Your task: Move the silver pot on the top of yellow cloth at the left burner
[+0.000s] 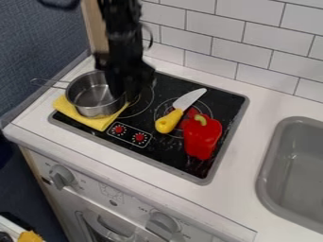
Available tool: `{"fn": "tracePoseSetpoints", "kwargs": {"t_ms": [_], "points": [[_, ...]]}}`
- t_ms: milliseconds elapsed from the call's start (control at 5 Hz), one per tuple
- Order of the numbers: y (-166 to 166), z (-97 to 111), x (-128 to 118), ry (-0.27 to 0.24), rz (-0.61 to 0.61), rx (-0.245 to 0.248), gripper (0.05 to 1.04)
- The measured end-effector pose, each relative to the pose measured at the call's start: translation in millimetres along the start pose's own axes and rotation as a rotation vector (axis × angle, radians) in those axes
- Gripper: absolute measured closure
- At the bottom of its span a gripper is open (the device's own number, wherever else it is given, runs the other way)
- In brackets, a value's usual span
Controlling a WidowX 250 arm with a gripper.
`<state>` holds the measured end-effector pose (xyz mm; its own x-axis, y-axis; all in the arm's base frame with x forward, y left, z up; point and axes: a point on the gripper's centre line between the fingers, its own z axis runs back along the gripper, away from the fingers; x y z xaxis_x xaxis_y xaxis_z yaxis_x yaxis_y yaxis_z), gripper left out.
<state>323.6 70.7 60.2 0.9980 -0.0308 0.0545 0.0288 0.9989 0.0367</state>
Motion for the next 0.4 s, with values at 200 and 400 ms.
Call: {"fn": "tracePoseSetpoints", "kwargs": {"t_ms": [200, 400], "points": [[-9.5, 13.1, -3.8, 0.022, -0.031, 0.005, 0.221], [-12.7, 18.3, -0.2, 0.026, -0.035, 0.026, 0.071]]}}
